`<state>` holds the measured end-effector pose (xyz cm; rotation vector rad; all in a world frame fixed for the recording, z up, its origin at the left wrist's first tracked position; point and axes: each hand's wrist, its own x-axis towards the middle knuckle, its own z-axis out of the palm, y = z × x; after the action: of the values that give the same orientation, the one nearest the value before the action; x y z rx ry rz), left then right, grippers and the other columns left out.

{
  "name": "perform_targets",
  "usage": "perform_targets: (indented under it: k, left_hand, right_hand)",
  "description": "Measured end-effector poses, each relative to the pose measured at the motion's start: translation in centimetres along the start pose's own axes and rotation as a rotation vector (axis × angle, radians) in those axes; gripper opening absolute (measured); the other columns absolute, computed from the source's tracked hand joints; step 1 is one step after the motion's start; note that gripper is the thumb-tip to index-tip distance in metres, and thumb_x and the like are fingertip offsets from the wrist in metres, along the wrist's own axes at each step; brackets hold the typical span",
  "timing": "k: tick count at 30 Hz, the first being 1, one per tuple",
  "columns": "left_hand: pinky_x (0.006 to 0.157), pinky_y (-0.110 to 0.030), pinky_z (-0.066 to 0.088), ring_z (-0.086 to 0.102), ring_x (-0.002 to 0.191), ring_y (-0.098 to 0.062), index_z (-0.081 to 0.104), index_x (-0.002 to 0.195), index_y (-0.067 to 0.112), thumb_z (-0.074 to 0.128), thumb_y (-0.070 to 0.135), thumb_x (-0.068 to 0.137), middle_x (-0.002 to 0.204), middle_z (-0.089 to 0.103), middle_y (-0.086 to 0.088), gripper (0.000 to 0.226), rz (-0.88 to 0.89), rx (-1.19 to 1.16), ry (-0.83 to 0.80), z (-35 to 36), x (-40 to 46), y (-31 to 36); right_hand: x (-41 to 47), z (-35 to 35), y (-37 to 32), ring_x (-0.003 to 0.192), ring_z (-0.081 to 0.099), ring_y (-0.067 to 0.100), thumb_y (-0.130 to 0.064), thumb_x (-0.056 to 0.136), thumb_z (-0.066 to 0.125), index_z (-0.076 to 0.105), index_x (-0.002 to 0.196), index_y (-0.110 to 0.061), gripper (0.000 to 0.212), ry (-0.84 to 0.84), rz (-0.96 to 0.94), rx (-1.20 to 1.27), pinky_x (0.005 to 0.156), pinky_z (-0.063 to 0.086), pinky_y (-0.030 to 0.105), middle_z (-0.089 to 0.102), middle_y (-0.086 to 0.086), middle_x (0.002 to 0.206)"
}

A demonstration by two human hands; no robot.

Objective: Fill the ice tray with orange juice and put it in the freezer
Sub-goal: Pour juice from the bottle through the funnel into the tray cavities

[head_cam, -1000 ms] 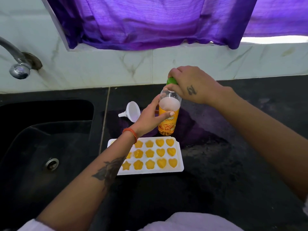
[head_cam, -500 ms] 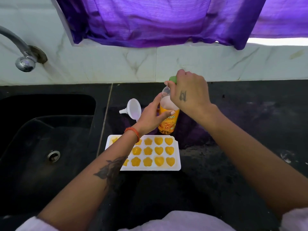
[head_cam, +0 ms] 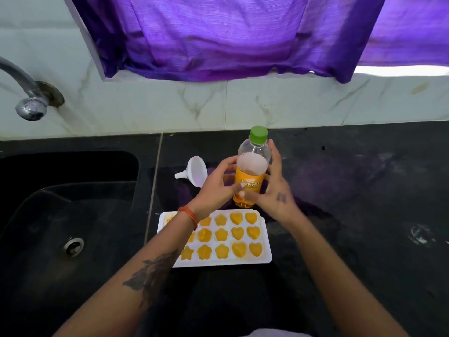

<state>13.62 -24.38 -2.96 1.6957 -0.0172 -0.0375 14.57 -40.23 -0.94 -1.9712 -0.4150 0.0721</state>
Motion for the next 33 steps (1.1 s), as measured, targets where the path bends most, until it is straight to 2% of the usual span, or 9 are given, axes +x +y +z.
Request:
perform_targets:
  k: [3, 7, 10, 13, 16, 20, 24, 28, 33]
  left_hand:
    - [0.093, -0.040, 0.053, 0.056, 0.118, -0.017, 0.046, 0.124, 0.032, 0.063, 0.006, 0.087, 0.119, 0.058, 0.007, 0.048, -0.016, -0.038, 0.012, -0.1, 0.3, -0.3]
    - [0.090, -0.026, 0.053, 0.057, 0.115, -0.015, 0.046, 0.131, 0.022, 0.062, 0.005, 0.088, 0.123, 0.056, 0.005, 0.049, 0.065, 0.059, 0.003, -1.8, 1.3, 0.2]
    - [0.083, -0.013, 0.050, 0.057, 0.111, -0.011, 0.052, 0.131, 0.020, 0.064, 0.009, 0.087, 0.130, 0.055, 0.003, 0.047, 0.125, 0.238, 0.126, -4.4, 2.7, 0.6]
    - [0.078, -0.010, 0.048, 0.060, 0.102, -0.009, 0.059, 0.124, 0.019, 0.060, 0.003, 0.088, 0.118, 0.060, 0.000, 0.039, 0.162, 0.313, 0.272, -7.4, 4.0, 0.4]
    - [0.080, -0.006, 0.044, 0.057, 0.104, -0.010, 0.057, 0.126, 0.017, 0.051, -0.010, 0.086, 0.122, 0.058, -0.002, 0.048, 0.080, 0.394, 0.327, -11.0, 4.7, -1.0]
    - [0.091, -0.023, 0.041, 0.047, 0.120, -0.018, 0.047, 0.136, 0.019, 0.061, -0.012, 0.076, 0.131, 0.051, 0.001, 0.069, -0.169, 0.522, 0.082, -15.2, 4.4, -3.8]
    - [0.081, -0.009, 0.038, 0.047, 0.110, -0.010, 0.047, 0.137, 0.022, 0.079, 0.002, 0.069, 0.123, 0.052, 0.007, 0.077, -0.254, 0.681, -0.154, -16.8, 4.1, -6.0]
    - [0.094, -0.032, 0.044, 0.053, 0.103, -0.018, 0.065, 0.118, 0.018, 0.079, 0.014, 0.074, 0.115, 0.058, -0.003, 0.046, -0.091, 0.902, -0.137, -16.6, 4.6, -7.0]
    - [0.083, -0.031, 0.049, 0.063, 0.088, -0.018, 0.072, 0.098, 0.015, 0.075, 0.011, 0.078, 0.098, 0.069, -0.003, 0.021, -0.057, 0.885, -0.119, -16.1, 5.4, -5.7]
  right_hand:
    - [1.2, 2.0, 0.7, 0.115, 0.052, 0.017, -0.037, 0.068, 0.077, 0.002, 0.144, -0.039, 0.106, 0.145, 0.079, -0.076, 0.088, 0.051, 0.038, 0.045, 0.000, 0.137]
    - [4.2, 2.3, 1.7, 0.109, 0.057, 0.020, -0.037, 0.064, 0.080, 0.032, 0.134, -0.025, 0.086, 0.134, 0.133, -0.161, 0.085, 0.052, 0.041, 0.056, 0.001, 0.121]
    - [7.7, 2.1, 2.1, 0.107, 0.058, 0.025, -0.034, 0.061, 0.083, 0.036, 0.130, -0.019, 0.084, 0.153, 0.142, -0.163, 0.087, 0.051, 0.045, 0.059, 0.005, 0.119]
    - [12.2, 2.0, 2.5, 0.107, 0.058, 0.029, -0.031, 0.060, 0.083, 0.038, 0.128, -0.017, 0.083, 0.161, 0.121, -0.192, 0.088, 0.050, 0.045, 0.060, 0.009, 0.118]
    - [16.5, 1.9, 3.0, 0.105, 0.057, 0.028, -0.030, 0.061, 0.083, 0.037, 0.127, -0.017, 0.081, 0.169, 0.101, -0.191, 0.085, 0.051, 0.041, 0.059, 0.009, 0.116]
    - [20.2, 2.1, 3.9, 0.105, 0.056, 0.028, -0.031, 0.063, 0.082, 0.037, 0.125, -0.015, 0.079, 0.175, 0.063, -0.220, 0.080, 0.046, 0.033, 0.058, 0.008, 0.116]
    - [21.5, 2.4, 5.0, 0.108, 0.057, 0.028, -0.033, 0.065, 0.081, 0.036, 0.129, -0.013, 0.081, 0.193, 0.076, -0.208, 0.086, 0.048, 0.036, 0.058, 0.010, 0.121]
    - [21.2, 2.5, 5.7, 0.113, 0.054, 0.027, -0.036, 0.068, 0.079, 0.031, 0.134, -0.014, 0.084, 0.167, 0.083, -0.199, 0.093, 0.048, 0.042, 0.055, 0.009, 0.126]
    - [19.2, 2.3, 6.5, 0.120, 0.052, 0.029, -0.029, 0.073, 0.077, 0.019, 0.146, -0.014, 0.094, 0.125, 0.214, -0.195, 0.101, 0.043, 0.045, 0.049, 0.012, 0.137]
